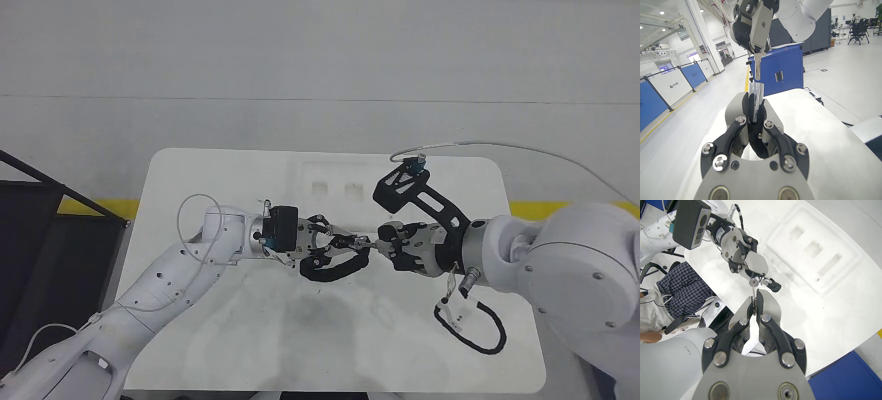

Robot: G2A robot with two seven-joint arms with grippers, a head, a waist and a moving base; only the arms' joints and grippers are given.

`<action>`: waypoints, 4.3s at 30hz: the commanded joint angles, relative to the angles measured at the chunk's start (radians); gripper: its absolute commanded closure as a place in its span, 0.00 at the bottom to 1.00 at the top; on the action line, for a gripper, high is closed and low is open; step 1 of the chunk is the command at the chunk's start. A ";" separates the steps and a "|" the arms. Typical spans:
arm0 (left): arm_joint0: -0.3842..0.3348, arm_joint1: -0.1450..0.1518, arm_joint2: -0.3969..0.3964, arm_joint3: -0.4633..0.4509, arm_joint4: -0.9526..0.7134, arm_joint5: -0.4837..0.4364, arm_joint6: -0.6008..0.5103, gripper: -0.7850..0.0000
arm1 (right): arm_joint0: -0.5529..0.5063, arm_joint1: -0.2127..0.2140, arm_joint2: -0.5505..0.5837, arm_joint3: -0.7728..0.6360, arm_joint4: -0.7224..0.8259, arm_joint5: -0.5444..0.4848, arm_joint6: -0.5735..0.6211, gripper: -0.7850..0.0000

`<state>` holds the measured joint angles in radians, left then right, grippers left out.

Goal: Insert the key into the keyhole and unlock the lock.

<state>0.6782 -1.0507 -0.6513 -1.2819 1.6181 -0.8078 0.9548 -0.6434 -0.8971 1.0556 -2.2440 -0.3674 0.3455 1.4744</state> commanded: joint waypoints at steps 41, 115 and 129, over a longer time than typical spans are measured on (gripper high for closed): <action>0.014 -0.018 -0.039 -0.025 0.028 -0.063 -0.063 1.00 | 0.020 0.006 -0.074 -0.001 -0.036 0.019 -0.032 1.00; -0.272 0.173 0.337 -0.066 -0.864 -0.205 -0.595 1.00 | -0.335 0.055 0.131 0.018 -0.100 -0.926 -0.416 0.00; -0.262 0.158 0.324 -0.062 -0.863 -0.205 -0.617 1.00 | -0.307 0.053 0.066 0.026 -0.099 -0.933 -0.396 0.00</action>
<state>0.4147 -0.8915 -0.3252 -1.3452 0.7503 -1.0123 0.3363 -0.9553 -0.8444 1.1233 -2.2174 -0.4705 -0.5902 1.0714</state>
